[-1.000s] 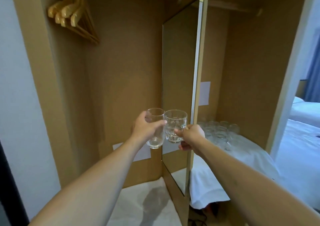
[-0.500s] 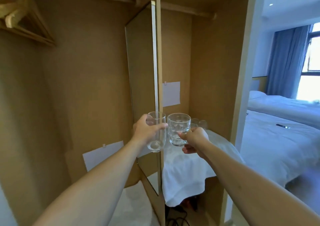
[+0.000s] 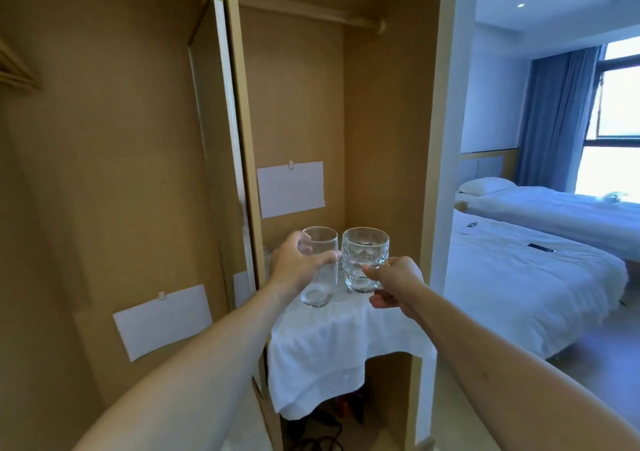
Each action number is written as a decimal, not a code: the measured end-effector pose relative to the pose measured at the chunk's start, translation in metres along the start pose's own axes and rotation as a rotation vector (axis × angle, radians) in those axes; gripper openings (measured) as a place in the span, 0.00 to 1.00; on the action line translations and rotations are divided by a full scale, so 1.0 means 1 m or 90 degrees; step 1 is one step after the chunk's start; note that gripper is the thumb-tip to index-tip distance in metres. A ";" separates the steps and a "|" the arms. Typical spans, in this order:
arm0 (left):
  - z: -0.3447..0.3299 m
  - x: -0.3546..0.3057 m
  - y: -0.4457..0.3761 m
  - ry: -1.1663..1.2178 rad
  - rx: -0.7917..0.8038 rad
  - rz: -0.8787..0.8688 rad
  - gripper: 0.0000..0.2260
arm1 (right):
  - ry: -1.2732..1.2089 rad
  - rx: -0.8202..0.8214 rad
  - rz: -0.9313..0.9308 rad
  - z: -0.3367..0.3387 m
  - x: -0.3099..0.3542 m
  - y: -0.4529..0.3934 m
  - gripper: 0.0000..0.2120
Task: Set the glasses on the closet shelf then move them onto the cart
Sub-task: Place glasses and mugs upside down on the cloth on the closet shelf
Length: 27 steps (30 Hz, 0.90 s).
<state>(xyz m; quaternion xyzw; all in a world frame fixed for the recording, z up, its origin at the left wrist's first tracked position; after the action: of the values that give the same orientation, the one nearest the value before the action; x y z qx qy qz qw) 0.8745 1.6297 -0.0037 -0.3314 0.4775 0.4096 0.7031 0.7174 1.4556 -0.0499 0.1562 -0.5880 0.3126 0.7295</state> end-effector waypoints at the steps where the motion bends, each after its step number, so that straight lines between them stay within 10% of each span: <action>1: -0.008 0.000 0.000 0.000 -0.001 0.002 0.29 | 0.005 0.000 -0.004 0.007 -0.003 -0.003 0.12; 27: -0.136 0.048 -0.080 -0.048 -0.034 0.096 0.27 | -0.039 0.009 -0.125 0.075 -0.154 -0.118 0.23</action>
<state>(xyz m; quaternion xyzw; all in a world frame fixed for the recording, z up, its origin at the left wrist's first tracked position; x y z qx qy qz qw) 0.9018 1.4899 -0.0869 -0.2977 0.4630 0.4860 0.6788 0.7188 1.2797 -0.1613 0.2276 -0.5899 0.2387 0.7370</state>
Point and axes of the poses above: each hand's wrist, its own y-axis away from the middle knuckle, its own z-axis out of the back of the hand, x = y × z, the point moved 10 cm from there along -y, towards the middle knuckle, and after that the axes turned 13 degrees about z, right-handed, at the moved point
